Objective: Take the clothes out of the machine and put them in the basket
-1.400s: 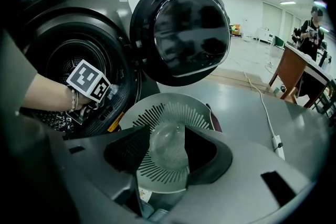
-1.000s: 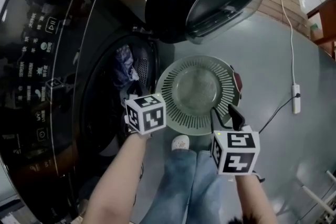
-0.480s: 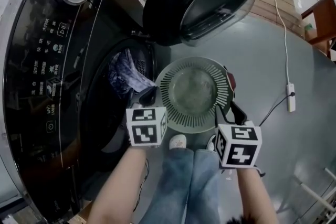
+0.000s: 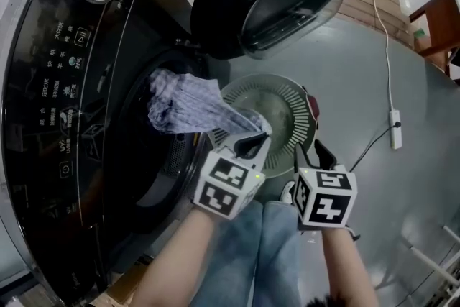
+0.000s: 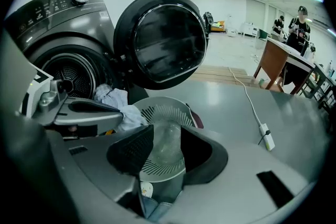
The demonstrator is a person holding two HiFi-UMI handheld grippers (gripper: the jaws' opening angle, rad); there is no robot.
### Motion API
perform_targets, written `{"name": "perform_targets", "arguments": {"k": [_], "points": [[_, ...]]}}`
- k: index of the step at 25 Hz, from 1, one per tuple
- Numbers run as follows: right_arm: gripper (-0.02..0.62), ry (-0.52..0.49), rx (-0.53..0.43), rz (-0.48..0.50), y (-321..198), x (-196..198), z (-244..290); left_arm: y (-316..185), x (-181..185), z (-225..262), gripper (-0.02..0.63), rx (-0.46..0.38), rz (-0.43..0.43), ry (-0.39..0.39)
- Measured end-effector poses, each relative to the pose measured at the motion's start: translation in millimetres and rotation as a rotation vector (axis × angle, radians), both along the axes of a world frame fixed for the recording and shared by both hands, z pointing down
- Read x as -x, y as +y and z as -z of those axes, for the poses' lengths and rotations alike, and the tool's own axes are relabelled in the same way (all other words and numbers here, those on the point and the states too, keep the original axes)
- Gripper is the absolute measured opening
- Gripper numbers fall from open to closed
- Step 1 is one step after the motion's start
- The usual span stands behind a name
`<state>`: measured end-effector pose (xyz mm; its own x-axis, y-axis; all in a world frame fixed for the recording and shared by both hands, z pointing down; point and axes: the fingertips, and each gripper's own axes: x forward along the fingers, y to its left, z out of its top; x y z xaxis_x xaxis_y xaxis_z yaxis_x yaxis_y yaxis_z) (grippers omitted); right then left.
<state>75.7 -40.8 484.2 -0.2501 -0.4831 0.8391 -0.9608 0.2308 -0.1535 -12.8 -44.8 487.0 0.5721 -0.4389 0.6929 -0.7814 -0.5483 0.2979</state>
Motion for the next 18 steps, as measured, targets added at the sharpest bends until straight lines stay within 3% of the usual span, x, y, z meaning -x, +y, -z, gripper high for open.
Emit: {"name": "perform_targets", "arguments": {"k": [7,8,10,15,18], "points": [[0.158,0.017,0.006,-0.027,-2,-18,-4,-1,3,-22,0.006,0.029,0.036,-0.152],[0.157,0.018,0.008,-0.031,-1,-19,-5,1,7,-26,0.031,0.044,0.043,-0.167],[0.156,0.017,0.012,-0.038,0,-21,-6,4,18,-34,0.222,0.083,0.074,-0.179],[0.155,0.019,0.021,-0.029,3,-20,-9,0,59,-43,0.31,0.082,0.176,-0.271],[0.153,0.022,0.024,-0.016,4,-17,-11,0,90,-50,0.322,0.075,0.223,-0.346]]}}
